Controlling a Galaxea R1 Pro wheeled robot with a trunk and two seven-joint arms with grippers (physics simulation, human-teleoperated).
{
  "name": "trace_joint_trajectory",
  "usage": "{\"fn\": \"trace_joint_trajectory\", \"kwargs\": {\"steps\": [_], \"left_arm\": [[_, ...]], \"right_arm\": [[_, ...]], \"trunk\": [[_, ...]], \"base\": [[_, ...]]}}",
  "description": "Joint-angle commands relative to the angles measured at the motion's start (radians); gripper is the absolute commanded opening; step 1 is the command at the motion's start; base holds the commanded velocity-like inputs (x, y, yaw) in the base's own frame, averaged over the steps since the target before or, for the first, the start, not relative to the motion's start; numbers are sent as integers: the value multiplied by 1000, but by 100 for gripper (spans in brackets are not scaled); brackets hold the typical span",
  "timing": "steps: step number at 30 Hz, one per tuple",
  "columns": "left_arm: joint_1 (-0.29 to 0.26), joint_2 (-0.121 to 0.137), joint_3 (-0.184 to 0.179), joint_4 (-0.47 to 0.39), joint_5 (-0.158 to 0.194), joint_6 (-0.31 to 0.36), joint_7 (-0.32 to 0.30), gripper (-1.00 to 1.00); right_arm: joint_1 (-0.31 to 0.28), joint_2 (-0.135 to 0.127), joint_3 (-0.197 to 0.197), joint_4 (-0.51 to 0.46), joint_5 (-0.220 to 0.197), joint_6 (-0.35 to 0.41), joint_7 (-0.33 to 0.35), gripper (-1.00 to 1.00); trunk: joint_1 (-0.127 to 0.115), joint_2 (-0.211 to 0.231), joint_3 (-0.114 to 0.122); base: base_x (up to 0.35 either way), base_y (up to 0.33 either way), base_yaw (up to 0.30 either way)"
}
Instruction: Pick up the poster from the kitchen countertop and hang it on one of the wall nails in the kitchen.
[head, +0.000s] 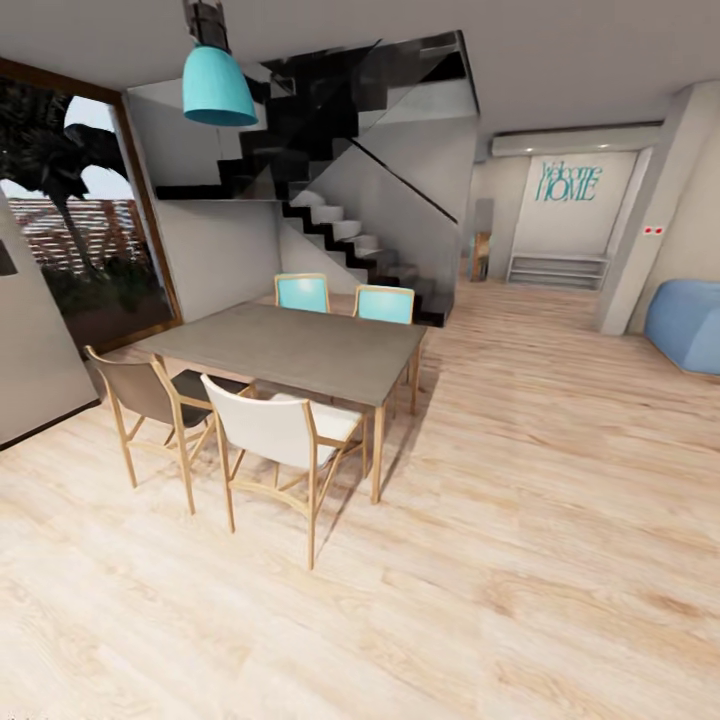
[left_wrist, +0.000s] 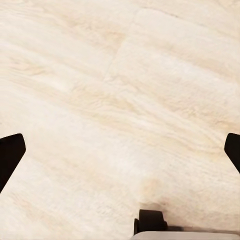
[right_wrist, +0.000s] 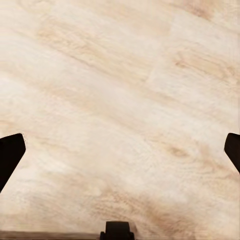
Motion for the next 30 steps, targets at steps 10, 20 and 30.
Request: {"fn": "trace_joint_trajectory", "kwargs": {"steps": [10,20,30], "left_arm": [[0,0,1,-1,0,-2,0,100],[0,0,1,-1,0,-2,0,100],[0,0,1,-1,0,-2,0,100]], "right_arm": [[-1,0,75,40,80,-11,-3,100],[-1,2,77,43,86,-12,-5,100],[-1,3,78,43,86,-12,-23,100]], "trunk": [[0,0,-3],[0,0,-13],[0,0,-22]], "base": [[1,-1,44],[0,0,191],[0,0,234]]}}
